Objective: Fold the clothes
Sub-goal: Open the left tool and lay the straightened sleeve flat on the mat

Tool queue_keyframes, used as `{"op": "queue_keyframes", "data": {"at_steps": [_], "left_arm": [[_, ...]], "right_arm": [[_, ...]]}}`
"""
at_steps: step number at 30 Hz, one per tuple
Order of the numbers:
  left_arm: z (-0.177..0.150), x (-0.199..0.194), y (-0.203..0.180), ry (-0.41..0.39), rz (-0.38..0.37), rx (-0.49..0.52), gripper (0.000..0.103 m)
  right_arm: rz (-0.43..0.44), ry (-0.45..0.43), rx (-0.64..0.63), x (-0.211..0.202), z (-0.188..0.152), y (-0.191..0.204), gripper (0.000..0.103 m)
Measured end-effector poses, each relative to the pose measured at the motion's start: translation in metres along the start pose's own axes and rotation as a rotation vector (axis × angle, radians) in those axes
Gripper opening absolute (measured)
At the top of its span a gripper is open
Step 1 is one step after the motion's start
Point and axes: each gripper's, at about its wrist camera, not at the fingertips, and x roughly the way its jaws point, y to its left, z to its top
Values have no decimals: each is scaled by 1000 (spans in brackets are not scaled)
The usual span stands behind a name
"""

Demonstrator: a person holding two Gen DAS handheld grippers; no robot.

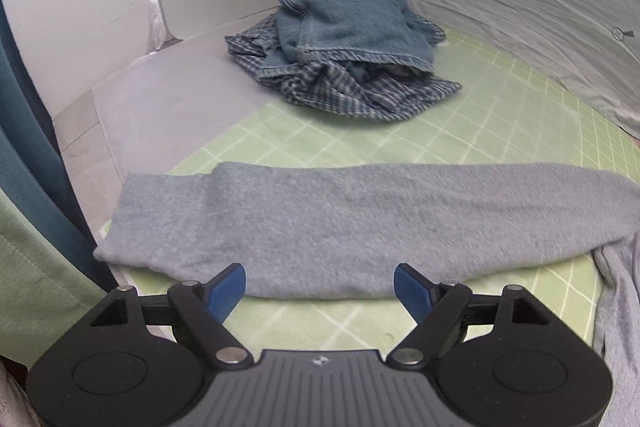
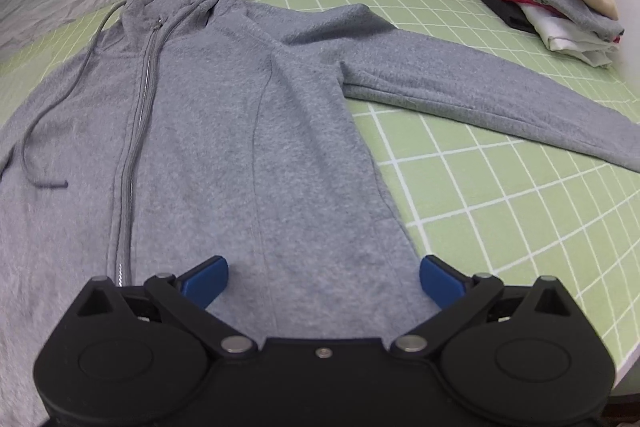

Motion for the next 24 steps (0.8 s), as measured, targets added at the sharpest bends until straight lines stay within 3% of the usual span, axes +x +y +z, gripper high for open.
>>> {"op": "queue_keyframes", "data": {"at_steps": [7,17,24], "left_arm": [[-3,1,-35,9,-46,91,82],[-16,2,-60,81,-105,99,83],[-16,5,-54,86,-87,106,83]], "right_arm": [[11,26,-13,-7,-18,-12,103],[19,37,-8,-9,-26,-20,103],[22,40,1,-9,-27,-24,103]]}}
